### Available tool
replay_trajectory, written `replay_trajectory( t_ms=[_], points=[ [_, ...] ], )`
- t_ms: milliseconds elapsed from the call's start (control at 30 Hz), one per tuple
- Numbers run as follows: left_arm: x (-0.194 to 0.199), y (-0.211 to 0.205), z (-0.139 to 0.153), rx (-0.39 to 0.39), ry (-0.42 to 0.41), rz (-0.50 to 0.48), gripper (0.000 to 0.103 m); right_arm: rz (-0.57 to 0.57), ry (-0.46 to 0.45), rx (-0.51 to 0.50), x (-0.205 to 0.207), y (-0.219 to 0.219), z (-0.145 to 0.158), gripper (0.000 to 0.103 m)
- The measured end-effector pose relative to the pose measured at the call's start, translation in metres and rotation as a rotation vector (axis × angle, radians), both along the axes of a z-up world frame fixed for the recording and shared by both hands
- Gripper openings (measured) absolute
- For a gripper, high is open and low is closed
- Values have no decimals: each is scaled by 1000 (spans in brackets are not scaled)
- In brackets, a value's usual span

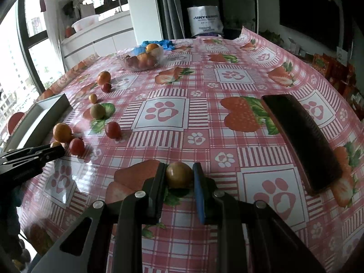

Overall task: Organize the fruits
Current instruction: 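Move the left tool back and grasp a small yellow fruit, then carry the yellow fruit into the tray with left while right drops the kiwi there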

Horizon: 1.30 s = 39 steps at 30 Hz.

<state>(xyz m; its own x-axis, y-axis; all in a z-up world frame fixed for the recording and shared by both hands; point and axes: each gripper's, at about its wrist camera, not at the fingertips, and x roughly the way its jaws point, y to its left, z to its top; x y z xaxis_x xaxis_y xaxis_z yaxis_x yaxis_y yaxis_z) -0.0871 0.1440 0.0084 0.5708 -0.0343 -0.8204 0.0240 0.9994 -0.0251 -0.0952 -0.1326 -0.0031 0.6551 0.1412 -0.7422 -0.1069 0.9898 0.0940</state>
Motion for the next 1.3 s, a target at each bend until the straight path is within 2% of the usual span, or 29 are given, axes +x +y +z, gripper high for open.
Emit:
replay_trajectory(
  t_ms=[233, 267, 300, 367, 467, 567, 633, 700, 733, 800, 900, 1300],
  points=[
    [-3, 0, -1, 5, -12, 6, 26, -1, 1, -14, -1, 1, 0, 26],
    [-3, 0, -2, 13, -17, 9, 26, -2, 1, -11, -1, 0, 0, 30],
    [-2, -1, -2, 21, -21, 7, 26, 0, 1, -7, -1, 0, 1, 43],
    [0, -3, -1, 31, -23, 1, 27, -4, 1, 10, -2, -2, 2, 61],
    [2, -2, -1, 25, -25, -2, 27, -14, -4, 0, -4, -2, 2, 61],
    [3, -3, -2, 29, -34, 1, 27, -8, 7, -46, -2, 5, -1, 61],
    [3, -5, -2, 33, -38, 1, 27, 0, 5, -65, -2, 9, -1, 54],
    [3, -5, -2, 28, -36, 2, 27, 23, 5, -65, -2, 13, 0, 27],
    [3, -5, -2, 25, -34, 0, 26, 36, 7, -59, -3, 15, 1, 24],
    [3, -3, -1, 10, -29, -3, 24, 38, 1, -65, -5, 18, 3, 25],
    [-1, 4, 3, -26, -32, 1, 24, 39, -6, -8, -10, 14, 8, 25],
    [-24, 19, 30, -47, -85, 5, 24, 63, -10, 24, -22, 22, 26, 25]
  ],
)
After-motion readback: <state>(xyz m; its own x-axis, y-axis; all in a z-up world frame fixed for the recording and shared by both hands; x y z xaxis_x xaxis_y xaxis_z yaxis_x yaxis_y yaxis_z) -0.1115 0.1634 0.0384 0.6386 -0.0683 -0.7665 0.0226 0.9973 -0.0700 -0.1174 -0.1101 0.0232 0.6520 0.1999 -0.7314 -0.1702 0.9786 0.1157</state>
